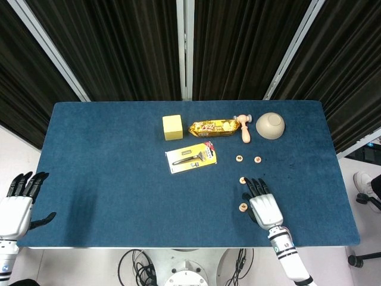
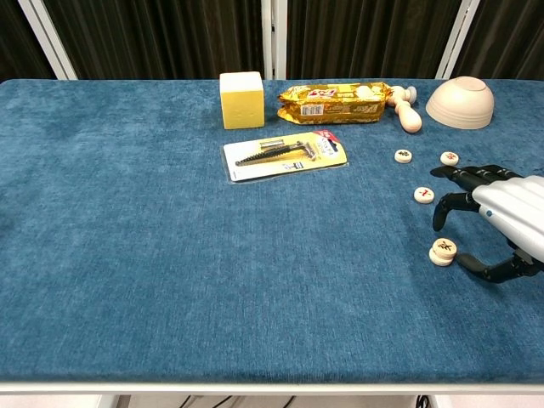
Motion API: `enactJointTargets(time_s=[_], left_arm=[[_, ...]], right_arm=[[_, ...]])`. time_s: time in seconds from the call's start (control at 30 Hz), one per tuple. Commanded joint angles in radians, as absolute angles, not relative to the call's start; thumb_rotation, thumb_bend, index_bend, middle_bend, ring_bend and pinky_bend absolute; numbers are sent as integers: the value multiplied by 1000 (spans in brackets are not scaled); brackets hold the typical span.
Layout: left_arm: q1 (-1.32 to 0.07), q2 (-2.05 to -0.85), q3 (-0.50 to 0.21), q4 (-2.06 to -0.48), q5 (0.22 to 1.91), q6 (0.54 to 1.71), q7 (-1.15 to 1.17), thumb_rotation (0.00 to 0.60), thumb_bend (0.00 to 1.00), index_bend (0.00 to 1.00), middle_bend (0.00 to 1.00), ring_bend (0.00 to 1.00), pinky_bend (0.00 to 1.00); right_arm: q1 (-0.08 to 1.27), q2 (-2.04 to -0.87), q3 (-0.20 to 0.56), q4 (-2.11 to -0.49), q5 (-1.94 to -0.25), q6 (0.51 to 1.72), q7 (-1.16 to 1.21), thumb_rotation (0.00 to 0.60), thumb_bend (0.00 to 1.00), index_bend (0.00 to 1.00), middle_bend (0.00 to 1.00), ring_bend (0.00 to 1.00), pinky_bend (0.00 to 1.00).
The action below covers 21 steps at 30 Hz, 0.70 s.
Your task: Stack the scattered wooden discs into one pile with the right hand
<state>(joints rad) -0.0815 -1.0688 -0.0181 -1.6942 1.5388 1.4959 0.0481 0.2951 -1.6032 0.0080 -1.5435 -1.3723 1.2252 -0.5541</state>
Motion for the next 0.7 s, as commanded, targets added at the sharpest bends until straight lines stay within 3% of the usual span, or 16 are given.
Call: enactJointTargets(time_s=[0.03, 0.7], left_arm=[[-82, -1068, -17, -1694, 1539, 1493, 48, 600, 127, 101, 87, 0, 0], [-84, -1067, -16, -1695, 1539, 1489, 43, 600, 126, 100, 87, 0, 0]], right_arm=[[294, -1596, 5, -1552, -1370, 1222, -555, 600, 327, 364, 4, 0, 0], [291, -1585, -14, -1572, -1383, 1221, -556, 600, 327, 406, 6, 0, 0]])
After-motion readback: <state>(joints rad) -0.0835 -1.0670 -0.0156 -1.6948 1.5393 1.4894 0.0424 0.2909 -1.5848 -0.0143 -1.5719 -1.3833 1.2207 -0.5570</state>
